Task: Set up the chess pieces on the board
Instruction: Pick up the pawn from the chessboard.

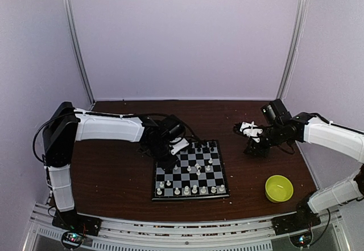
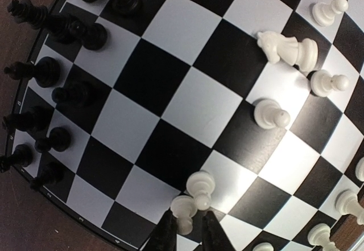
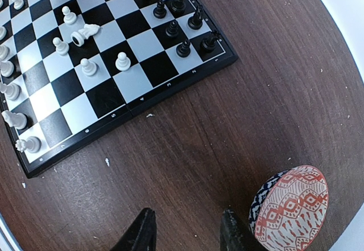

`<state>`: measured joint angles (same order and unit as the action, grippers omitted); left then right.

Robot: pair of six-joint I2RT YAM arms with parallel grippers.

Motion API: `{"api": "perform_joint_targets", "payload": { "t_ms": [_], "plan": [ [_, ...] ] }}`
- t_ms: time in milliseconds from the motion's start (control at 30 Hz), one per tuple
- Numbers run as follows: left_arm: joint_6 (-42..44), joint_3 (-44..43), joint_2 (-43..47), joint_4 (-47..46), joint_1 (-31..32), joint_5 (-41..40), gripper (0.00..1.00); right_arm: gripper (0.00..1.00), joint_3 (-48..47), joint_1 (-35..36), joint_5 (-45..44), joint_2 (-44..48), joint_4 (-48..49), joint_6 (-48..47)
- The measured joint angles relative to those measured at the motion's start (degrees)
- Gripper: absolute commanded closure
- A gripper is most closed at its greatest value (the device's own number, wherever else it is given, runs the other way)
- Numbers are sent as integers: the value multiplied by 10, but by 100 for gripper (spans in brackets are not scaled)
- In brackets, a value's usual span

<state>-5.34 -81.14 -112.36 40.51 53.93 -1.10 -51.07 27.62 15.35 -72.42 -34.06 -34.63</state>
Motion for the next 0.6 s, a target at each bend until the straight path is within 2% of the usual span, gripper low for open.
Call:
{"api": "perform_joint_targets", "payload": {
  "t_ms": [400, 600],
  "plan": [
    [3, 5, 5, 3, -2, 1, 96, 63, 0, 0, 0, 0, 0, 0],
    [5, 38, 69, 12, 3, 41, 95, 63, 0, 0, -1, 0, 0, 0]
  ]
}}
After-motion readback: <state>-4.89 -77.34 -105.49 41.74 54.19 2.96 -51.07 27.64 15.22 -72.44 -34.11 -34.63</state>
